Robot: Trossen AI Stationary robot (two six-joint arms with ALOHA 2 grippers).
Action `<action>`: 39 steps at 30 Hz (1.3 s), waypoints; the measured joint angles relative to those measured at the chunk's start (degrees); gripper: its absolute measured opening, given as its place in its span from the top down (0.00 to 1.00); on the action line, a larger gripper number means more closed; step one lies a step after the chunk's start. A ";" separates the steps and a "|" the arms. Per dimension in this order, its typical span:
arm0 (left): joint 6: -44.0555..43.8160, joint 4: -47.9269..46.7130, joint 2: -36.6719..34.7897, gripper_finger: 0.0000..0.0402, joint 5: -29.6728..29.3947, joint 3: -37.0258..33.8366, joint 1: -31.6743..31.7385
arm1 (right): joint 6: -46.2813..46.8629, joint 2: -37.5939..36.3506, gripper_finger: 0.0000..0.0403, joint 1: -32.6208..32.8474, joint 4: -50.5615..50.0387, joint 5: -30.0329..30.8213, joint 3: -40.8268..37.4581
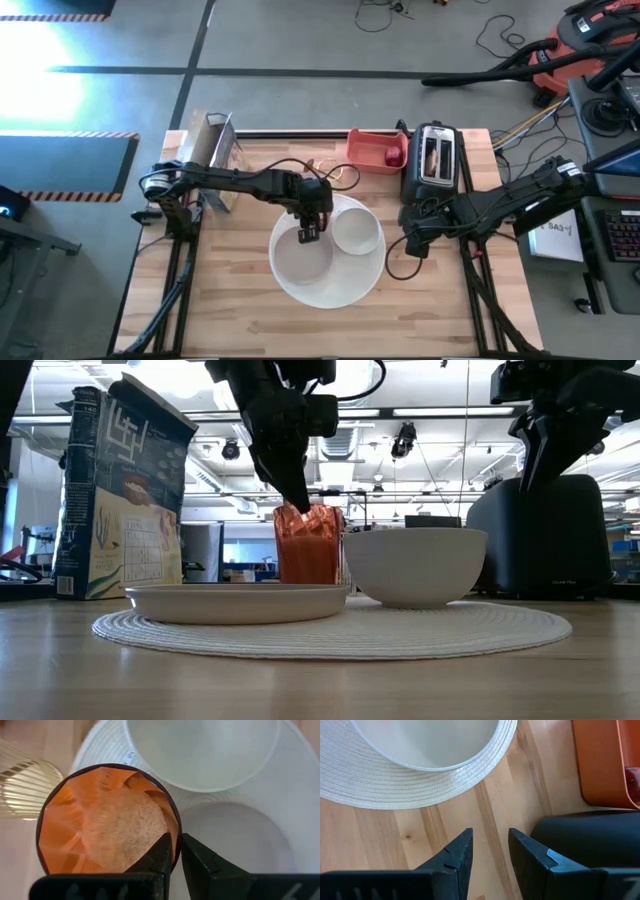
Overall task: Arrange a breakfast setting
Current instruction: Put the orange cup on the white placemat at the top left of the white plate, then move the orange bin with the red apple to the bottom right of the table
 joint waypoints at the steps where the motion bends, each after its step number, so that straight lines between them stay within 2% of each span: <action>1: -0.12 0.02 0.00 0.94 0.26 0.00 -0.03 | -0.02 0.00 0.71 0.00 0.00 -0.02 0.00; 9: -0.45 -0.47 0.00 0.94 0.21 0.99 -0.03 | -0.06 0.00 0.71 0.00 0.00 0.00 0.00; 21: -0.55 -10.32 -0.02 0.94 0.10 12.62 -0.23 | 0.00 0.00 0.71 0.00 -0.04 0.00 0.00; 31: -2.25 -13.71 -0.89 0.94 0.17 13.27 -1.25 | 0.03 0.00 0.71 0.00 -0.24 -0.02 0.00; 33: -1.86 -16.91 -2.01 0.94 -1.76 13.25 -1.20 | 0.03 0.00 0.71 0.00 -0.22 0.00 0.00; 37: -3.53 -25.26 -5.66 0.94 -10.39 13.20 -0.82 | 0.03 0.00 0.71 0.00 -0.20 0.00 0.00; 39: -5.64 -27.32 -8.11 0.94 -12.65 12.55 -0.72 | 0.04 0.00 0.71 0.00 -0.15 0.00 0.00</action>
